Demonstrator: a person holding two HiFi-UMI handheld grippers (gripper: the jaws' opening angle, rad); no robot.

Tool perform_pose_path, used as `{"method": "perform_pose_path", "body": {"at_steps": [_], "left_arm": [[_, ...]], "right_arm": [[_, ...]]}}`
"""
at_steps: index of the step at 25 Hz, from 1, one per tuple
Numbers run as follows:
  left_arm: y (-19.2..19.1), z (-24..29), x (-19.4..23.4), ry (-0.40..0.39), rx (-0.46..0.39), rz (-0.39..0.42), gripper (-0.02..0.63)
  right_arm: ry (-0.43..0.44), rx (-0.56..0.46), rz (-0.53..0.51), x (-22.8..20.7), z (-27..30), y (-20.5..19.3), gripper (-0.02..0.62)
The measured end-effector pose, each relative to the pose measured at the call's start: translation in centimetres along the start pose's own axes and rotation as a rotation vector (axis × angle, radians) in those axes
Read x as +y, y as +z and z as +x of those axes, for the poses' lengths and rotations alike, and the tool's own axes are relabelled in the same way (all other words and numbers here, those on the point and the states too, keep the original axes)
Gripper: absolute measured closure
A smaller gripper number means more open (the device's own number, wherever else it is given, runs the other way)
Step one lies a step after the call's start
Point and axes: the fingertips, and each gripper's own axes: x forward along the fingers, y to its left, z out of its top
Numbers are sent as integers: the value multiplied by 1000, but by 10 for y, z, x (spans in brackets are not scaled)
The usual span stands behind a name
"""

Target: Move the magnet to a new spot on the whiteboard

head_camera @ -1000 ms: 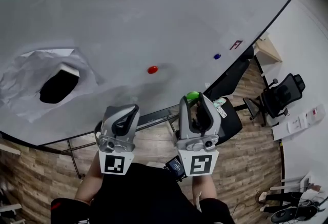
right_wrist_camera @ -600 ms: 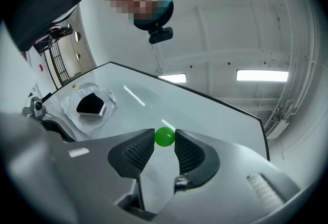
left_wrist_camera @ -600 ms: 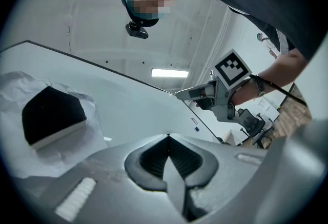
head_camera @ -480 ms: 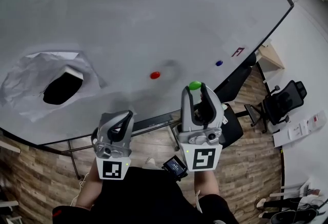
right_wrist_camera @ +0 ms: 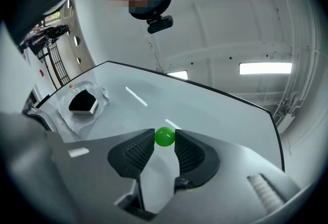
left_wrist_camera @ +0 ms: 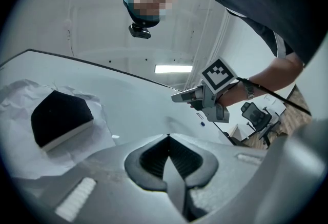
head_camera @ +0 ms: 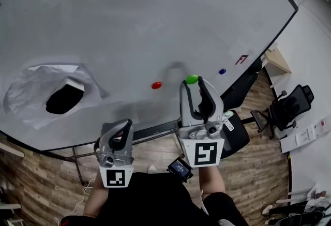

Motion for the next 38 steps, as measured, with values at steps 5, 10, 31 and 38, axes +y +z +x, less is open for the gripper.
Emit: {"method": "perform_pose_path", "body": {"at_steps": [5,10,31,38], "left_arm": [[-5,2,2,27,21,6,604],[-9,3,6,55,36,11,604],[-26,11,-2,95,87,4,604],[-29,14,-2,97,91,9,604]], "right_arm": [[19,-14,4,0,15,-4,469],[28,-25,11,-1,27,-8,469],[61,-18,16,-6,58,-27,469],[67,-17,24,-7,62,-29,469]]}}
